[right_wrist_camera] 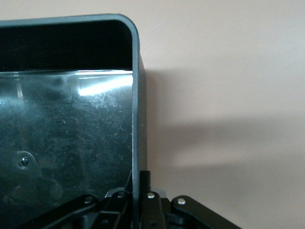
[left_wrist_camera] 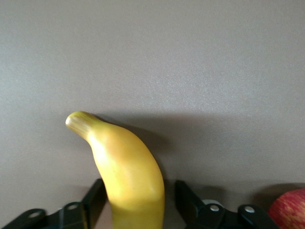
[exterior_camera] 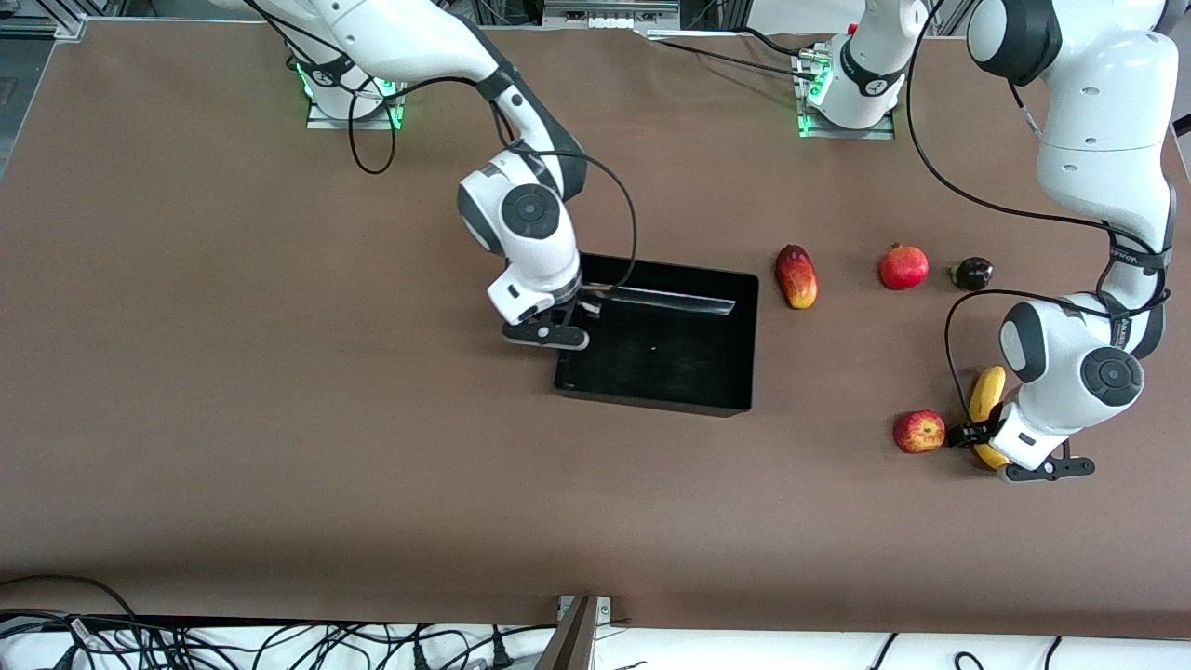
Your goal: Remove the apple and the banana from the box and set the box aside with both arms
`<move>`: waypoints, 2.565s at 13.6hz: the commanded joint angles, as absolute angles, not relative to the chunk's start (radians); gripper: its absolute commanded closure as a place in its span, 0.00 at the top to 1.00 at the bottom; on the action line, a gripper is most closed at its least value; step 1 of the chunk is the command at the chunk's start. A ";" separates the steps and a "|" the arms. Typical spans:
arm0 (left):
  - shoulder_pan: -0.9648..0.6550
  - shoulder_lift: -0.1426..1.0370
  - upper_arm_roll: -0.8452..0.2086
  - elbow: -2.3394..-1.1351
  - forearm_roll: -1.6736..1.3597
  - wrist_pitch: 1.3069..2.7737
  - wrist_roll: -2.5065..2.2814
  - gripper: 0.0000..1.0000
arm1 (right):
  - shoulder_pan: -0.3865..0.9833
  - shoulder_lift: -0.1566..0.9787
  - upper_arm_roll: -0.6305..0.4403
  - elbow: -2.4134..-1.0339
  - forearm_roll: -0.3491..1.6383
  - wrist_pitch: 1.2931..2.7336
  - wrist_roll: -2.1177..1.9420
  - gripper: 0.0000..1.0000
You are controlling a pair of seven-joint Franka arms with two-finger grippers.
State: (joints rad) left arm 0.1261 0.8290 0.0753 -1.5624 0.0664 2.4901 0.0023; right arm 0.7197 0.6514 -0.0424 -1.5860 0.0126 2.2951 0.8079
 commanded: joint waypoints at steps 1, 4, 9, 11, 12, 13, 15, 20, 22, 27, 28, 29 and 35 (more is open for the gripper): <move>0.126 0.798 0.077 -1.559 0.100 2.432 -0.003 1.00 | 0.612 0.517 -0.060 -1.601 0.015 2.122 0.657 0.00; 0.111 0.697 0.075 -1.568 0.110 2.305 -0.002 1.00 | 0.497 0.450 -0.086 -1.608 0.015 2.034 0.497 0.00; 0.006 0.464 0.075 -1.571 0.095 1.970 -0.003 1.00 | 0.402 0.385 -0.268 -1.713 0.026 2.034 0.196 0.00; -0.047 0.370 0.077 -1.572 0.043 1.881 -0.020 1.00 | 0.342 0.385 -0.322 -1.752 0.090 2.040 0.013 0.00; -0.070 0.327 0.078 -1.574 -0.018 1.858 -0.053 1.00 | 0.300 0.385 -0.336 -1.779 0.147 2.046 -0.074 0.00; -0.098 0.281 0.078 -1.574 -0.031 1.820 -0.089 1.00 | 0.269 0.380 -0.337 -1.810 0.184 2.068 -0.130 0.00; -0.158 0.203 0.084 -1.574 -0.029 1.735 -0.144 1.00 | 0.241 0.365 -0.344 -1.892 0.190 2.161 -0.190 0.00; -0.175 0.046 0.123 -1.572 -0.028 1.615 -0.144 1.00 | 0.239 0.324 -0.376 -2.068 0.192 2.312 -0.302 0.00; -0.175 0.038 0.123 -1.572 -0.025 1.592 -0.140 1.00 | 0.239 0.324 -0.377 -2.068 0.192 2.301 -0.304 0.54; -0.160 0.023 0.123 -1.572 0.009 1.572 -0.132 1.00 | 0.241 0.247 -0.397 -1.975 0.172 2.168 -0.299 1.00; -0.161 0.023 0.123 -1.575 0.009 1.571 -0.138 1.00 | 0.244 0.245 -0.402 -1.918 0.166 2.092 -0.296 1.00; -0.161 0.023 0.123 -1.577 0.009 1.571 -0.144 1.00 | 0.244 0.245 -0.400 -1.839 0.129 2.001 -0.295 1.00; -0.094 0.020 0.081 -1.583 0.009 1.572 -0.138 1.00 | 0.267 0.259 -0.390 -1.421 0.078 1.467 -0.289 1.00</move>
State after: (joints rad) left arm -0.1231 0.0458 0.1137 -1.5612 -0.0068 1.5784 -0.1456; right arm 0.2476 0.2244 -0.3858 -1.5387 0.0892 1.5487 -0.2856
